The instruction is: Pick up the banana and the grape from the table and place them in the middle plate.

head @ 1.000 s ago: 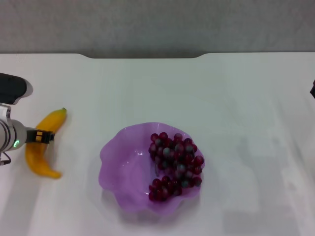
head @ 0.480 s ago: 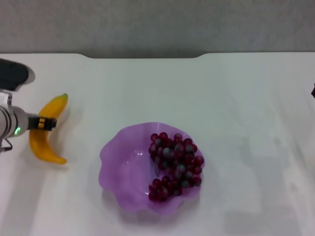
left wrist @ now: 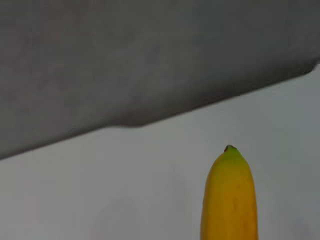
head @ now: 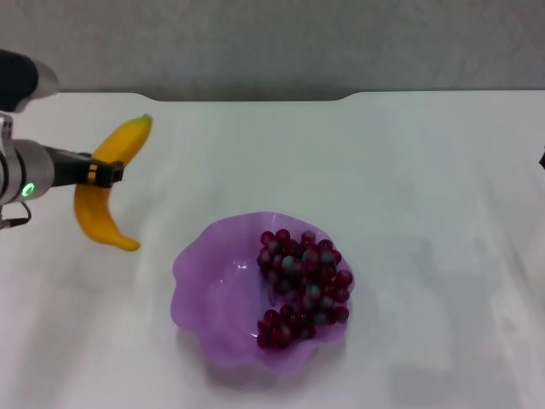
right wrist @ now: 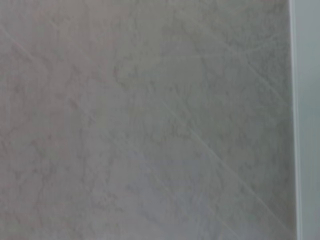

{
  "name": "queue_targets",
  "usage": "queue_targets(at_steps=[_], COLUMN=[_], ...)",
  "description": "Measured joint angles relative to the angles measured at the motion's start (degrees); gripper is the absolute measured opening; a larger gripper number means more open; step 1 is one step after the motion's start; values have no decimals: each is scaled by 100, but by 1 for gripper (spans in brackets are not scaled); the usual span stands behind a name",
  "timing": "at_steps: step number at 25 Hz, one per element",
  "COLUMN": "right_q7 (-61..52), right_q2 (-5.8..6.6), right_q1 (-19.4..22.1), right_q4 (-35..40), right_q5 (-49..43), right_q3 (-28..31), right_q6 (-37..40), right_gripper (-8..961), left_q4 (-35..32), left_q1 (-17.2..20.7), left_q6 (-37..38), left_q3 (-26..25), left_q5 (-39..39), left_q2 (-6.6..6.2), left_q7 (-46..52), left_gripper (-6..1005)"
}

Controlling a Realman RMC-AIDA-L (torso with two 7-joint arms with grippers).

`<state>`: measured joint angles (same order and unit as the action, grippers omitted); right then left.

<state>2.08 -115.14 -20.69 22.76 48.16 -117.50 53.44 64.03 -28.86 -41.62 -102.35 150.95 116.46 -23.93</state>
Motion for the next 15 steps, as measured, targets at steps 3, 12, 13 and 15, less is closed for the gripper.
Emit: queue_targets(at_steps=[3, 12, 13, 15], right_q7=[1, 4, 4, 4], right_q2=[0, 0, 0, 0], right_q1=[29, 54, 54, 55], right_q4=[2, 7, 5, 4], right_q5=[0, -8, -8, -9], right_q3=[0, 0, 0, 0], right_q6=[0, 0, 0, 0], right_gripper=[892, 891, 891, 891], left_q4=[752, 2306, 2496, 2519], left_q1=[311, 1086, 1207, 1252], left_q6=[-443, -718, -721, -689], left_q3=[65, 948, 1289, 1688], left_q5=[-408, -657, -681, -686], left_q2=[7, 4, 9, 10], left_q7=[-239, -410, -418, -431], left_gripper=[503, 514, 515, 518])
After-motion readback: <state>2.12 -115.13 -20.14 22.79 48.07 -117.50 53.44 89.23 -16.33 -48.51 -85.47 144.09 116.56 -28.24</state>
